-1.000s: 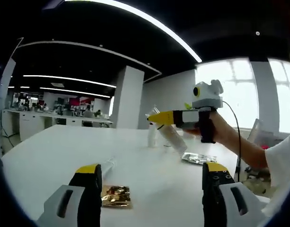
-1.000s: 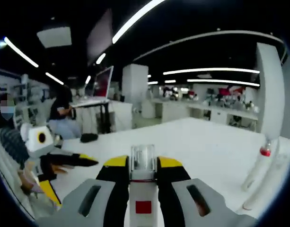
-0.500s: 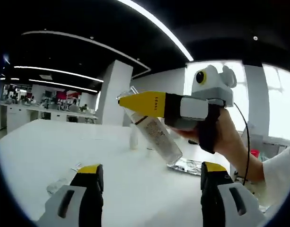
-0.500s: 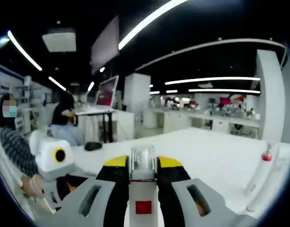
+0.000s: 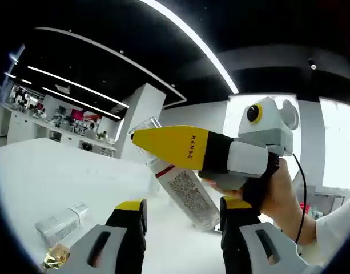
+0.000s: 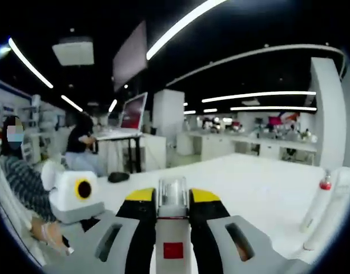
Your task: Arrange the skincare products in the storage area until every visible bottle or jar stands upright without overlapping.
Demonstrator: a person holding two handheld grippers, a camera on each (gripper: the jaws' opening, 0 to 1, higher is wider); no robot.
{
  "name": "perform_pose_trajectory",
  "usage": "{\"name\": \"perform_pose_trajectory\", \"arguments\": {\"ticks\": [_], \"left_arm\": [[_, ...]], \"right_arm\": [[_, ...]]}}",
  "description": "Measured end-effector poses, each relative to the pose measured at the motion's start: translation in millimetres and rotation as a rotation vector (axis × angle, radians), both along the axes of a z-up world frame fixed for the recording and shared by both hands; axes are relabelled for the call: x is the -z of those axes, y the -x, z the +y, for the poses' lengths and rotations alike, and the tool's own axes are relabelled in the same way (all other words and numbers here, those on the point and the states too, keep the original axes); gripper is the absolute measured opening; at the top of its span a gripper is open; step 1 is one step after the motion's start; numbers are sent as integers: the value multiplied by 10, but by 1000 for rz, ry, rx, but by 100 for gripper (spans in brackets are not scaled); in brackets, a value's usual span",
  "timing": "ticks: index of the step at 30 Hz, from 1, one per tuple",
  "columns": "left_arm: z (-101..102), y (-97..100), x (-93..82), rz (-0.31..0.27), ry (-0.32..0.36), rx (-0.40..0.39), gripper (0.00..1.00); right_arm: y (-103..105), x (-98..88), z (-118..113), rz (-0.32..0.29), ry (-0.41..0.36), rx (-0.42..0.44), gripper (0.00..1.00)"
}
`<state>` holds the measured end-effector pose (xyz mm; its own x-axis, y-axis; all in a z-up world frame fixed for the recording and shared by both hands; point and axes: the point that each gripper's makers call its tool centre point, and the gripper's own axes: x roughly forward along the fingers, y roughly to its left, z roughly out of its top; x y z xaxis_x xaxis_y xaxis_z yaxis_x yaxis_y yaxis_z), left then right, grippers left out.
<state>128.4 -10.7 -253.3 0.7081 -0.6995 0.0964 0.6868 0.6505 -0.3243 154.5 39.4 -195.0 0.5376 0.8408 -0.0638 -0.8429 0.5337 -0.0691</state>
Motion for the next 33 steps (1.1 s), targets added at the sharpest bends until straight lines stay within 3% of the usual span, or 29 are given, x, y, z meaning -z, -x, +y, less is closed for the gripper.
{"name": "perform_pose_trajectory", "arguments": {"ticks": [6,10,14,20,33], "left_arm": [[18,-3,61,1,-41,8,24],[33,-2,127,0,-92,16,23],[118,-16,204,-37,-250,-41,21],[188,-29,237,-83,-384,-115,20],[230,-27,275,-53,-350,-109,19]], "right_arm": [[-1,16,-26,8,-7,1,20],[32,45,-54,17,-4,1,19],[97,111,-58,14,14,-11,20],[147,141,-54,-9,6,-25,20],[140,272,-36,36,-9,-34,20]]}}
